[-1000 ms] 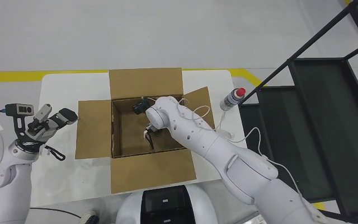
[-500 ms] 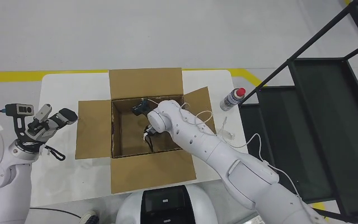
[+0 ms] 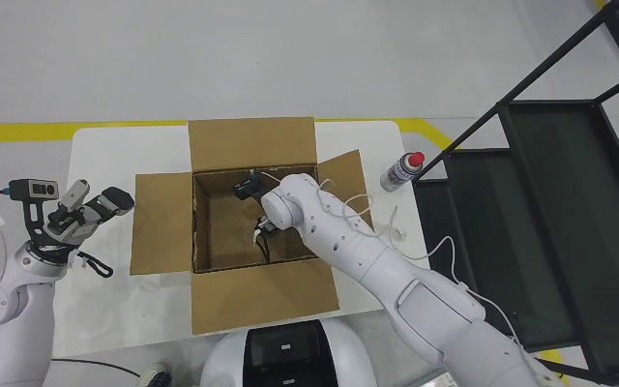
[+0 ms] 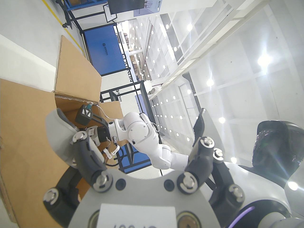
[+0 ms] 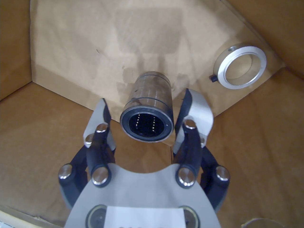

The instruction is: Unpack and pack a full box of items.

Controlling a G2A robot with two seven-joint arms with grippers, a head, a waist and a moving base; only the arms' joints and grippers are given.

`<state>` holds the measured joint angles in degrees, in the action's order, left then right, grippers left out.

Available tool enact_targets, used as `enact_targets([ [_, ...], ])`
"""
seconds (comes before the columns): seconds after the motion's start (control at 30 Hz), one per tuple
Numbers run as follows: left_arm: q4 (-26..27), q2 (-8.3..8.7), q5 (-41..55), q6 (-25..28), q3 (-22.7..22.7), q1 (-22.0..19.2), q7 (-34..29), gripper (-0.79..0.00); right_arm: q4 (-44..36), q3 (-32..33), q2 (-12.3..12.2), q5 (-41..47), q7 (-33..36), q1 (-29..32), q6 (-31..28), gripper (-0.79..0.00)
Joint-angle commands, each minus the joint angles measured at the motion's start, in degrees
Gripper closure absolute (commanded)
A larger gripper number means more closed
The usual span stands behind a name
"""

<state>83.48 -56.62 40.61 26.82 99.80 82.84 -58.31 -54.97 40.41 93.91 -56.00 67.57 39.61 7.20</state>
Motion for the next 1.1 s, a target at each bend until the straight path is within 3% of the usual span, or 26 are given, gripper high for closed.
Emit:
enact_targets([
  [0.0, 0.0, 0.00, 0.0, 0.0, 0.0, 0.0, 0.0, -0.785, -0.1, 0.0, 0.0, -0.2, -0.4, 0.1, -0.4, 0.000],
  [0.33, 0.0, 0.00, 0.0, 0.0, 0.0, 0.0, 0.0, -0.785, -4.6, 0.2, -0.5, -3.5, 0.9, 1.6, -1.1, 0.000],
  [0.47, 0.0, 0.00, 0.0, 0.0, 0.0, 0.0, 0.0, -0.785, -13.7, 2.0, -2.0, -6.9, 2.5, 5.2, -0.8, 0.000],
  [0.7, 0.0, 0.00, 0.0, 0.0, 0.0, 0.0, 0.0, -0.785, -37.8, 8.7, -6.2, -16.2, 8.0, 17.2, -3.1, 0.000],
  [0.87, 0.0, 0.00, 0.0, 0.0, 0.0, 0.0, 0.0, -0.785, -52.5, 14.7, -8.5, -18.5, 6.1, 26.5, -6.9, 0.000],
  [0.93, 0.0, 0.00, 0.0, 0.0, 0.0, 0.0, 0.0, -0.785, -55.9, 16.4, -9.1, -18.2, 4.1, 29.3, -8.4, 0.000],
  [1.07, 0.0, 0.00, 0.0, 0.0, 0.0, 0.0, 0.0, -0.785, -55.9, 16.4, -9.1, -18.2, 4.1, 29.3, -8.4, 0.000],
])
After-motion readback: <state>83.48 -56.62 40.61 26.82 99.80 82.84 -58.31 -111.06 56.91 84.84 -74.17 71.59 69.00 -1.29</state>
